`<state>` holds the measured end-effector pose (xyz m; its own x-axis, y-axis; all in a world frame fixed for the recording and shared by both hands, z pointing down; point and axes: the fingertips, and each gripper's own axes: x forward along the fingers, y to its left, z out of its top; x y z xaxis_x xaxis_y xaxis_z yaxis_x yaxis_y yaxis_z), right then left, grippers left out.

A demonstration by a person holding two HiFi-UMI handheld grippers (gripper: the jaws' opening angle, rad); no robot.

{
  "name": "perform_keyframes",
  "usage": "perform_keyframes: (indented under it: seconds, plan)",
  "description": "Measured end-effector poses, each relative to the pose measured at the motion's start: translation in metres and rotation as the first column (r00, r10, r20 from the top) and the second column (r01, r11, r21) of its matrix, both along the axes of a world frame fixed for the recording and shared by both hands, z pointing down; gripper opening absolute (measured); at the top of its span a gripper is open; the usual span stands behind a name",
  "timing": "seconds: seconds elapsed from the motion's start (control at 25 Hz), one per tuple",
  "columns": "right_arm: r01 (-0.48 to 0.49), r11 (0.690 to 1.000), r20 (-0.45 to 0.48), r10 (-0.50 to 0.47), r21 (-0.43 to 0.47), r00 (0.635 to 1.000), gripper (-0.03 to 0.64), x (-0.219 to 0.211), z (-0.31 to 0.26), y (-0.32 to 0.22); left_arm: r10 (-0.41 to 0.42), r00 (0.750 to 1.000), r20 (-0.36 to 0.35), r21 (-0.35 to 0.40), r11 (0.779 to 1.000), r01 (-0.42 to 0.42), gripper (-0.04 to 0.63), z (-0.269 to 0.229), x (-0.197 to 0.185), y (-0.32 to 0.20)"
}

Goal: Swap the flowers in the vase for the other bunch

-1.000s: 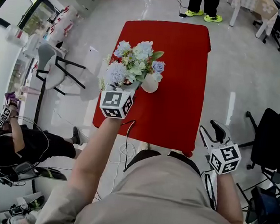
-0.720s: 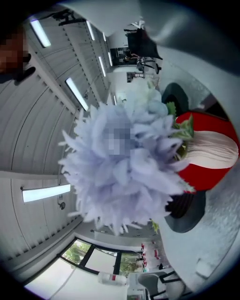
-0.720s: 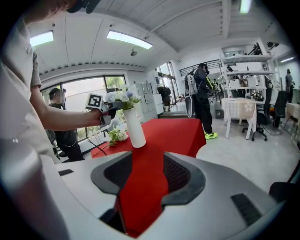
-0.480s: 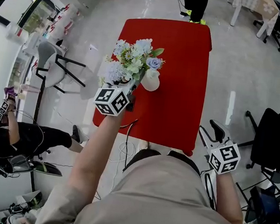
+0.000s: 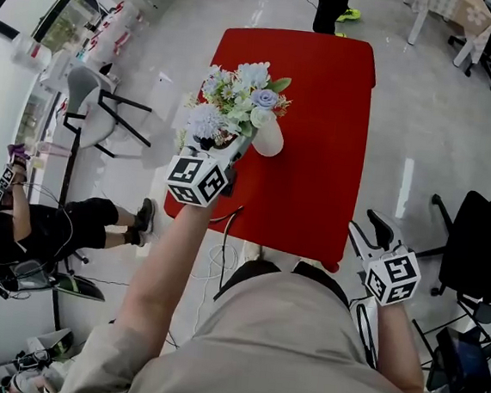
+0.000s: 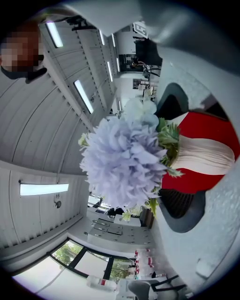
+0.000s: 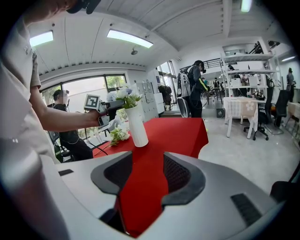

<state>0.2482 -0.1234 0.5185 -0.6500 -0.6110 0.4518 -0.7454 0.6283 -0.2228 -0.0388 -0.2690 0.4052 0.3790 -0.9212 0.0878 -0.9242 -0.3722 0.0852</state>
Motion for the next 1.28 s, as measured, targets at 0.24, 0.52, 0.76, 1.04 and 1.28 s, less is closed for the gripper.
perform_keyframes:
  seconds: [0.24, 0.52, 0.76, 1.04, 1.28]
  plan:
    - [0.039, 0.999, 0.0, -0.039, -0.022, 0.999, 0.209, -0.015, 0.008, -0.001, 0.004, 1.0, 0.03, -0.018, 1.0, -0.003, 0.445, 0.004, -0.005, 0.01]
    - [0.105, 0.994, -0.029, -0.105, 0.007, 0.994, 0.208, -0.046, 0.004, 0.0, 0.038, 0.999, 0.026, -0.041, 0.998, -0.037, 0.445, 0.013, -0.009, 0.045]
    - [0.052, 0.998, -0.029, -0.051, 0.035, 0.998, 0.201, -0.08, -0.013, 0.004, 0.133, 0.99, 0.037, -0.094, 0.987, -0.129, 0.445, 0.02, -0.028, 0.086]
    - [0.028, 0.997, -0.046, -0.025, 0.07, 0.999, 0.19, -0.135, -0.031, 0.022, 0.3, 0.954, -0.015, -0.148, 0.943, -0.299, 0.443, 0.02, -0.043, 0.151]
    - [0.001, 0.994, -0.06, 0.006, 0.105, 0.998, 0.165, -0.175, -0.045, 0.045, 0.406, 0.914, -0.023, -0.223, 0.889, -0.4, 0.271, 0.029, -0.06, 0.209]
